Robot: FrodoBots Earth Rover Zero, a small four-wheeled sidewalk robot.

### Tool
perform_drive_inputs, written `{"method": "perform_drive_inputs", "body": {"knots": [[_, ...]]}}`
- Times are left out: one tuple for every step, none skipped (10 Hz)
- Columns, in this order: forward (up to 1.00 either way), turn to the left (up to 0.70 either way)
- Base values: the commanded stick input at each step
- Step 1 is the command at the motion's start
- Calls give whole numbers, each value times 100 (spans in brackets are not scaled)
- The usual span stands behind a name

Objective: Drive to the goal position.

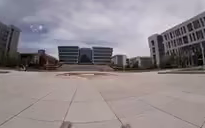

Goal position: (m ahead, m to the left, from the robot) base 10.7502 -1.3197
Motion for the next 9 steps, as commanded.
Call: {"method": "perform_drive_inputs", "body": {"knots": [[70, 0], [70, 0], [70, 0], [70, 0], [70, 0], [70, 0], [70, 0], [70, 0], [70, 0]]}}
